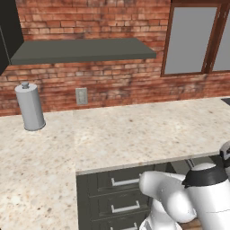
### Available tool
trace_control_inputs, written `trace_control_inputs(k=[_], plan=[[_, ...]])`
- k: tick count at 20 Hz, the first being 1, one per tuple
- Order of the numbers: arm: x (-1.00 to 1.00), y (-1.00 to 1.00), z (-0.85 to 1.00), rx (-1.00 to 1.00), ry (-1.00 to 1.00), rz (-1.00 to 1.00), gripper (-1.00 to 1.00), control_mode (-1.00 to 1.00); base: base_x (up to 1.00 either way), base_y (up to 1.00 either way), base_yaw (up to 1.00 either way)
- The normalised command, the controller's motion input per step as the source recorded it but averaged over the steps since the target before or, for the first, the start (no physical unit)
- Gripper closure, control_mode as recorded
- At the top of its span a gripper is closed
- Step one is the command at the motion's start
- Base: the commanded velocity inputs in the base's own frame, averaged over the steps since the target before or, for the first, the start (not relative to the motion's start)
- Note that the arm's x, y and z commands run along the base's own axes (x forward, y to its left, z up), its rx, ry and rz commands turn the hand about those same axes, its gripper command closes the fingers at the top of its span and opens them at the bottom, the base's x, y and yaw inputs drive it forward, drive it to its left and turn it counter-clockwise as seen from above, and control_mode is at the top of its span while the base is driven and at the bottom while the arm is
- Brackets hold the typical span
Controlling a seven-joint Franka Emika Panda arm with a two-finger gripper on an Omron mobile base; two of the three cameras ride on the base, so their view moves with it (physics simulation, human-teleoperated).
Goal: Take the tongs from the drawer on the right and place them on the dining counter next to the tray containing the kebab skewer.
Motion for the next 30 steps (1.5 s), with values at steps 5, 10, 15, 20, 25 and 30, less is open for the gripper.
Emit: trace_control_inputs(k=[5, 10, 15, 20, 25, 30], plan=[[0.04, 0.02, -0.04, -0.16, 0.13, 0.29, -1.00, -1.00, 0.00, 0.00, 0.00], [0.00, 0.16, -0.02, -0.14, 0.05, 0.26, -1.00, -1.00, 0.00, 0.00, 0.00], [0.20, 0.21, 0.00, -0.12, 0.07, 0.34, -1.00, -1.00, 0.00, 0.00, 0.00], [0.11, 0.17, -0.03, -0.11, 0.09, 0.33, -1.00, -1.00, 0.00, 0.00, 0.00], [0.05, 0.00, -0.11, -0.02, 0.14, 0.18, -1.00, -1.00, 0.00, 0.00, 0.00], [0.14, 0.04, -0.12, -0.01, 0.05, 0.10, -1.00, -1.00, 0.00, 0.00, 0.00]])
